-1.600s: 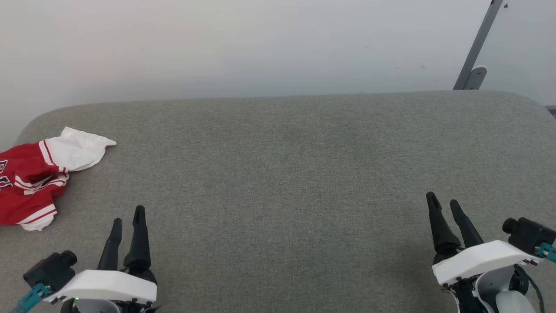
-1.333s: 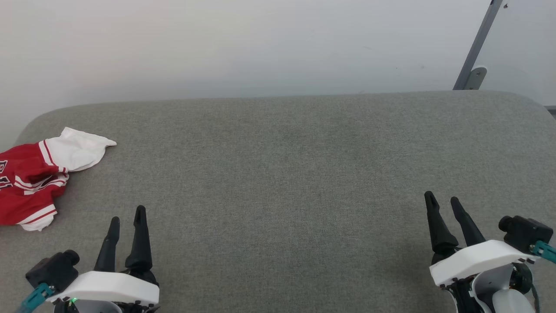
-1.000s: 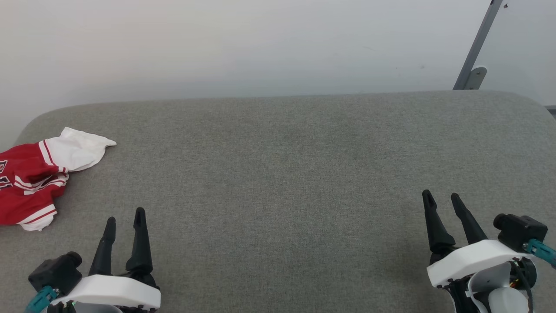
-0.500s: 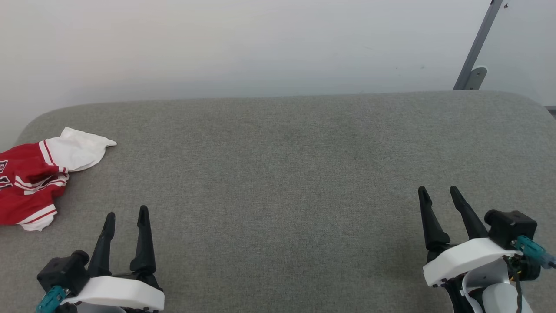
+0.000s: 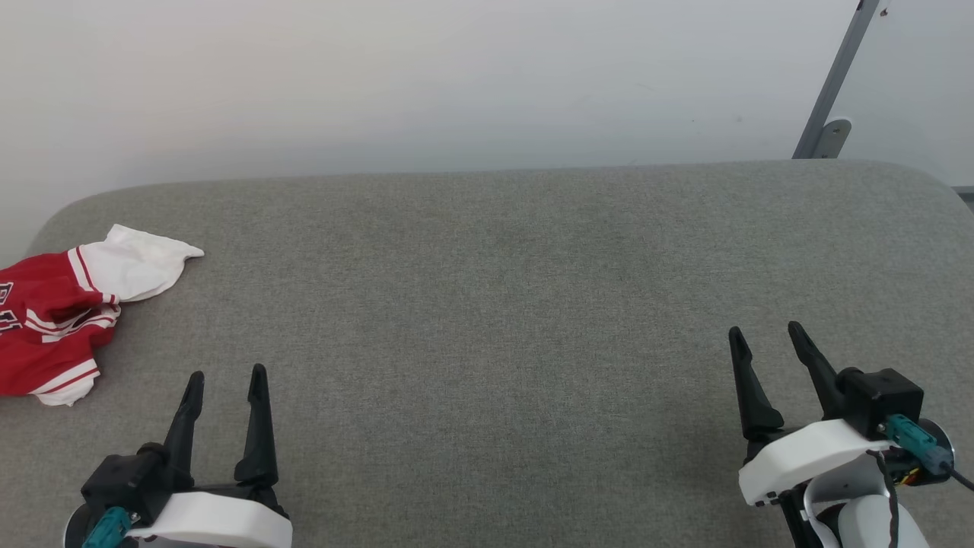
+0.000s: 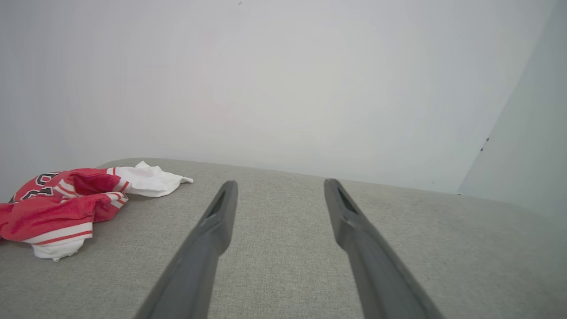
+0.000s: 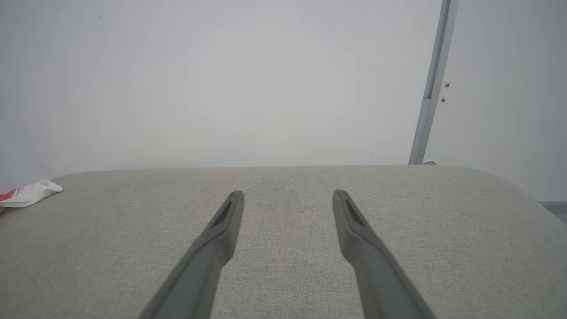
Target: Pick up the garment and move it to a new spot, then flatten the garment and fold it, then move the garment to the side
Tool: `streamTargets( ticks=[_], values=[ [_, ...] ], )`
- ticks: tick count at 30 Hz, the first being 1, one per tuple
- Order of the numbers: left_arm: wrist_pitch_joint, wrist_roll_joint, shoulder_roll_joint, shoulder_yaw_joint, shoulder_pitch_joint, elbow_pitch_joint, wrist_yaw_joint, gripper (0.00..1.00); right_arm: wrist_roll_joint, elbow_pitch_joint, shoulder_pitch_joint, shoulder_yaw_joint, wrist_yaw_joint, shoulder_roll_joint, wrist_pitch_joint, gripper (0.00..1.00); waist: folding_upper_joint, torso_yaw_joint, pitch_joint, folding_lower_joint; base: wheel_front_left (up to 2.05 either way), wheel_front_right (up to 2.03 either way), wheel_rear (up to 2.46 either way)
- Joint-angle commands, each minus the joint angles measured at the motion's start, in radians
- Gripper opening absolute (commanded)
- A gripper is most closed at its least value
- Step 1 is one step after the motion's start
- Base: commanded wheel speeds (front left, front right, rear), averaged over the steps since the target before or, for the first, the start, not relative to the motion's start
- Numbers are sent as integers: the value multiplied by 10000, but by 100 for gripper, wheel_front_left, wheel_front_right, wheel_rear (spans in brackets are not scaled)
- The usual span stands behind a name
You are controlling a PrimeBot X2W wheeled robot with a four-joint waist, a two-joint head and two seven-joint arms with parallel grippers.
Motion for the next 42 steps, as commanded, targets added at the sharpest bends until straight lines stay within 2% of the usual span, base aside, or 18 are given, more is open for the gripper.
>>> streamTargets(
  ticks=[1, 19, 33, 42],
  values=[
    [-89, 228, 49, 4, 55, -86, -31, 100, -226, -59, -107, 2, 17, 2, -120, 100, 0, -2, 1, 0, 0, 0, 0],
    [-414, 1449, 31, 30, 185, -171, -62, 100, -1738, -95, -83, -96, 10, 89, -434, 100, 0, 14, -17, 0, 0, 0, 0],
    [-415, 1095, -2, 157, 63, -7, -71, 100, -1752, -119, 5, -153, 10, 159, -450, 100, 0, 84, -48, 0, 0, 0, 0],
    [-407, 711, -75, 785, -233, 366, -23, 100, -1621, -262, 80, 179, 10, 98, -277, 100, 0, 769, -134, 0, 0, 0, 0]
  ],
)
